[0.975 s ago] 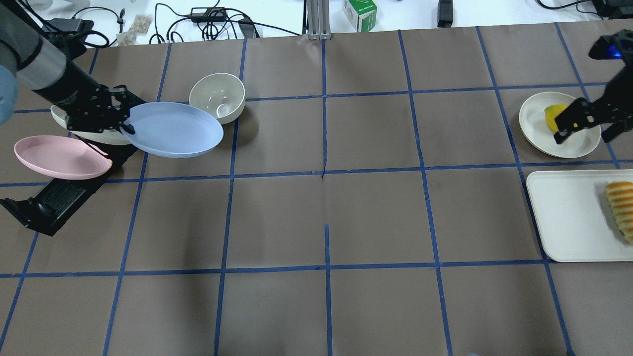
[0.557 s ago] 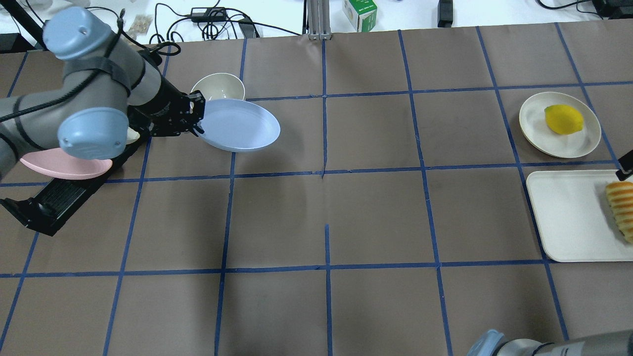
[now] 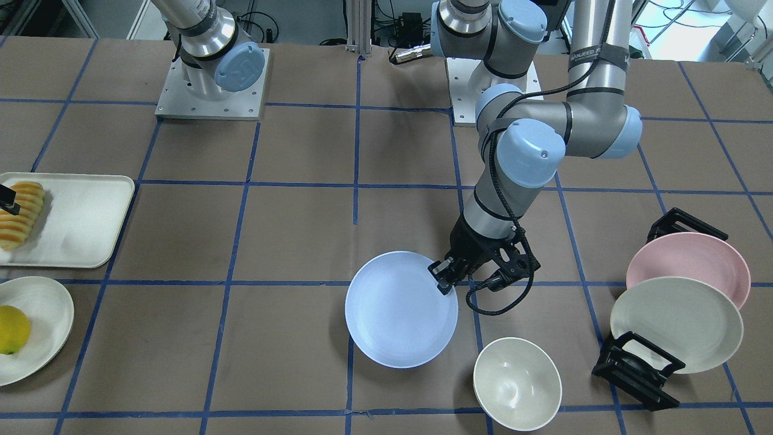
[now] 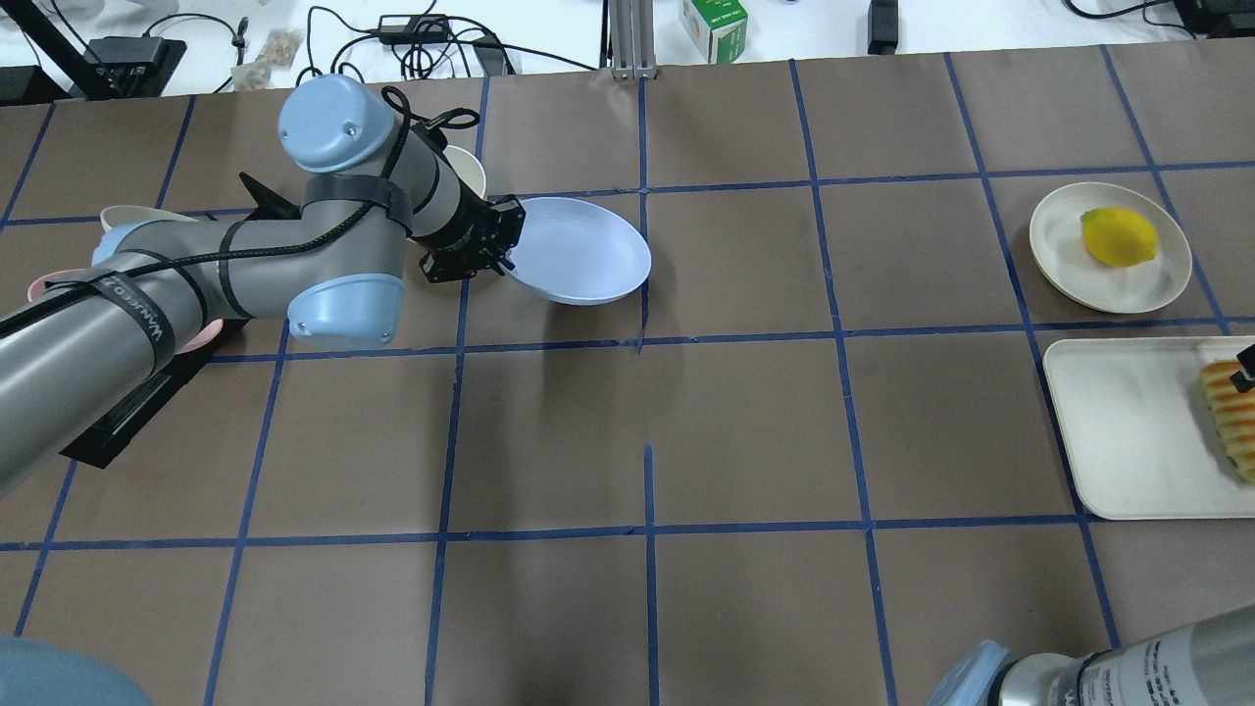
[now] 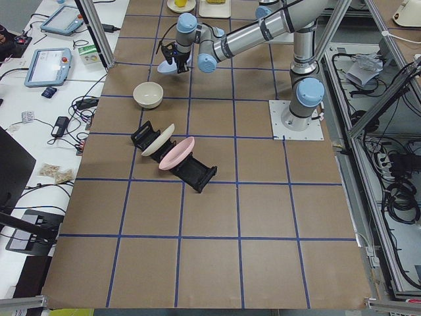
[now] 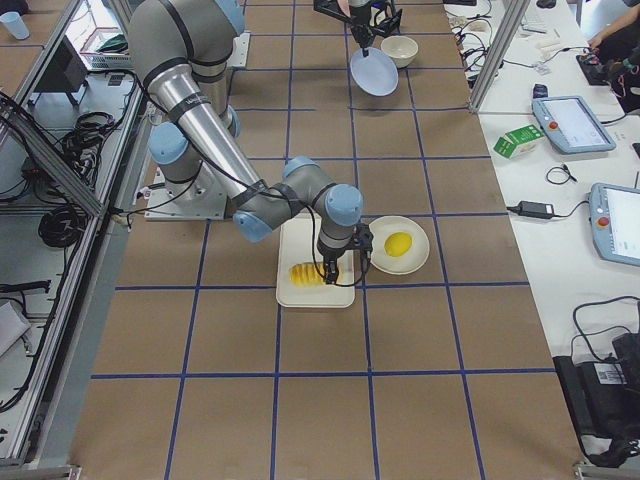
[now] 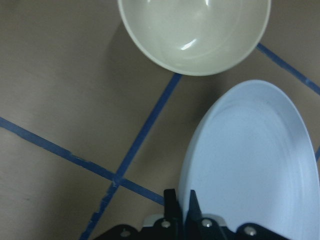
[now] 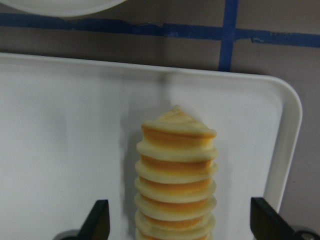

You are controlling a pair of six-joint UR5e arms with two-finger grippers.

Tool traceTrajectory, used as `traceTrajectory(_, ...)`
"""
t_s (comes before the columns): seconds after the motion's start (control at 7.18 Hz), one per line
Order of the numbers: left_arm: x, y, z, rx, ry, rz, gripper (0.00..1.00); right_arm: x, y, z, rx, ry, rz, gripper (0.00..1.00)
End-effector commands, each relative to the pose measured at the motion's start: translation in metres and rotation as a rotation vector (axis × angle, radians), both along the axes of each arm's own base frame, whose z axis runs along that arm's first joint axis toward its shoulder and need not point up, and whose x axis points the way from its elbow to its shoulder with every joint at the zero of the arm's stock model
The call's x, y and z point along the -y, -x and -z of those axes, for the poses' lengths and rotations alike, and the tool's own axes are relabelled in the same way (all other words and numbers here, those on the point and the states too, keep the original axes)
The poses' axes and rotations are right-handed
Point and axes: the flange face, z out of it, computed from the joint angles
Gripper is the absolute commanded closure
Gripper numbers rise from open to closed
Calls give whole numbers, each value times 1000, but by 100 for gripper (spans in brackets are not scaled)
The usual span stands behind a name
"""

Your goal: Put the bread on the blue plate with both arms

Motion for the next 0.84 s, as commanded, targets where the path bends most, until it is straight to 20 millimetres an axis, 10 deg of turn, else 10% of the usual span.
traceTrajectory(0.0,-7,36,23,-42,-30,33,100,6,7,40,18,-17,9,0)
traceTrajectory(0.56,-17,59,44,-39,-76,54,94,-5,1,55,14,-71,-1,0)
traceTrajectory(0.7,-17,59,44,-36,-76,52,16,-5,1,54,10,-70,-1,9)
